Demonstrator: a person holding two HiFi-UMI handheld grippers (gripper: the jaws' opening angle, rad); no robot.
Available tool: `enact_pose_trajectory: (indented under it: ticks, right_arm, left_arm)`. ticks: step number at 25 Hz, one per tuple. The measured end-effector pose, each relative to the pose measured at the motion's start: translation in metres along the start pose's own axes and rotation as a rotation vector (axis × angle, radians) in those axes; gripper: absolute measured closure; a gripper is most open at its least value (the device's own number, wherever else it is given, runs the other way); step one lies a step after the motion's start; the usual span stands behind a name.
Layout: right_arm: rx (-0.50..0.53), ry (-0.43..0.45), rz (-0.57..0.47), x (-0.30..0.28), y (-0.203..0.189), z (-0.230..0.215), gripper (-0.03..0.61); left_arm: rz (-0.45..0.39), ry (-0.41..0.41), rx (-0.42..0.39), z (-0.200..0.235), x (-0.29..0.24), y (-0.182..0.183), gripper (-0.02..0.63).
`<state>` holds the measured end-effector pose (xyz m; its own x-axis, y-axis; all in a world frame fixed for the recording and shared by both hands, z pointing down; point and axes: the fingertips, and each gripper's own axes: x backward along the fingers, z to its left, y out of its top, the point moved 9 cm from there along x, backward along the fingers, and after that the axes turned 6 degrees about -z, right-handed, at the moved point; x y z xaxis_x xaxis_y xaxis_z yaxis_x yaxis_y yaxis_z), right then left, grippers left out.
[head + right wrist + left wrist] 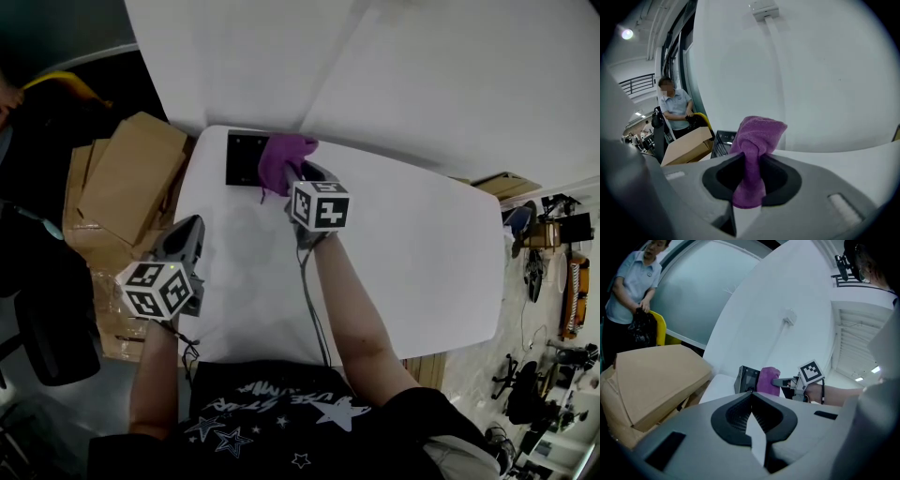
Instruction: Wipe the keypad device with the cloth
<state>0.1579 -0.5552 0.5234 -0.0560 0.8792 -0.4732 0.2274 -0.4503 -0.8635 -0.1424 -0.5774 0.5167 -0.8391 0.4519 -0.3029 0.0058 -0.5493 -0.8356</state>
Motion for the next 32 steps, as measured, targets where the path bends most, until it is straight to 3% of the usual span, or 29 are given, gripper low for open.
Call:
enact_pose_trajectory:
  ticks: [10,20,32]
  right_arm:
    - [-0.013,-0.053,0.004,0.018,-0.002,-0.018,0.486]
    - [-0.001,0.012,-0.043,0.049,0.006,-0.002,0.486]
    - [0.088,0.126,-0.101,0.107,0.019,0.029,0.486]
  left_arm:
    - [-0.011,-0.015,-0.027,-0.008,0.000,0.003,0.606]
    - [-0.038,-0.009,-0.062,-0.030,0.011,0.010,0.606]
    - [-0.104,0.016,-0.078,-0.069,0.046,0.010,0.606]
